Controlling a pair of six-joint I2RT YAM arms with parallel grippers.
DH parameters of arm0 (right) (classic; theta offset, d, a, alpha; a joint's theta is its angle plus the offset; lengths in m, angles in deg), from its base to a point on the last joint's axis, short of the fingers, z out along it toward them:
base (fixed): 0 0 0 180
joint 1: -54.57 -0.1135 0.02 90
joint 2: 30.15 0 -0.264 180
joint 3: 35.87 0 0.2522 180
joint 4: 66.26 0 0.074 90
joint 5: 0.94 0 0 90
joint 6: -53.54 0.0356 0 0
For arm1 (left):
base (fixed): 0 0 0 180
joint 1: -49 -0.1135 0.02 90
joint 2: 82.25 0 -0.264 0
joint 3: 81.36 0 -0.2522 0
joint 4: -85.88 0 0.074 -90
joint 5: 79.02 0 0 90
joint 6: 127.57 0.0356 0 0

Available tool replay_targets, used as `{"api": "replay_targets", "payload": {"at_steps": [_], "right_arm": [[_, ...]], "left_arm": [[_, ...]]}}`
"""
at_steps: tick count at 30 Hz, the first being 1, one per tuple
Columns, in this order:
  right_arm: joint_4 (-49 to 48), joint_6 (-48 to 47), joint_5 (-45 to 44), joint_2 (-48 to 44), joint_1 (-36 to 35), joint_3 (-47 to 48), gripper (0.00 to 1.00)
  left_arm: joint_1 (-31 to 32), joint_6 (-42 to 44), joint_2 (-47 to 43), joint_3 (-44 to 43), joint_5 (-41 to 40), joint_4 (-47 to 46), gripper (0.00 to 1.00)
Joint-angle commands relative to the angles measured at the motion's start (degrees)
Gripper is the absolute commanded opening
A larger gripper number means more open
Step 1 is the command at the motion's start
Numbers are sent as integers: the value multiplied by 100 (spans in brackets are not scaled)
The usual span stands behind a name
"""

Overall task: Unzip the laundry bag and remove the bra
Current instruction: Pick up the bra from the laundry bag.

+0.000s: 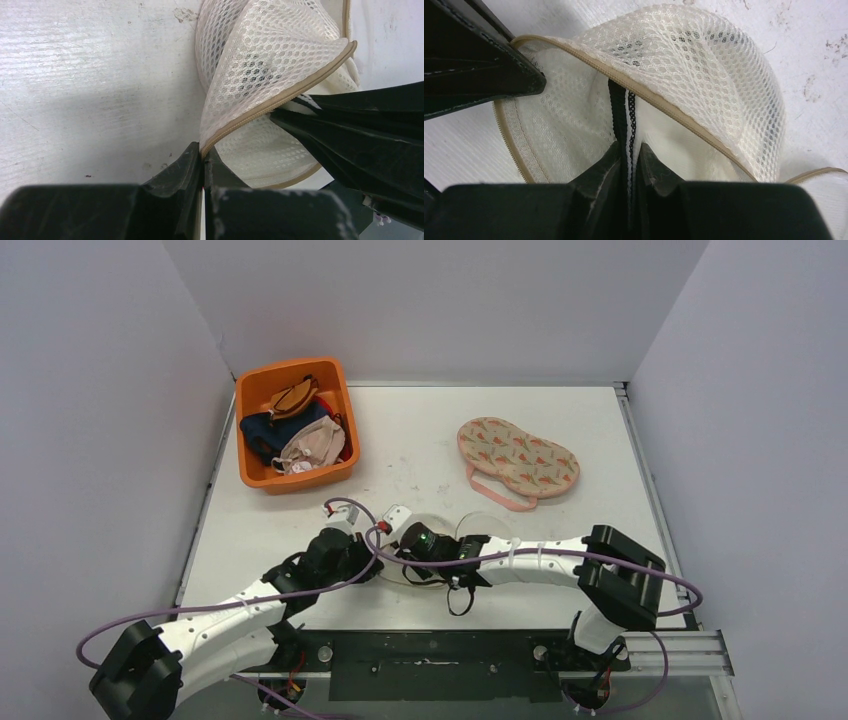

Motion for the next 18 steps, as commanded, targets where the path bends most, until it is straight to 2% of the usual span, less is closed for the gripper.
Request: {"api": "replay_targets", "payload": {"at_steps": [1, 18], "right_arm": [[-138, 113, -43, -531, -8, -16, 5], [-654, 518, 1663, -2138, 889, -959, 5]], "left_arm": [[20, 0, -83, -264, -87, 83, 0], [-111, 294, 423, -914, -200, 221, 0]]}}
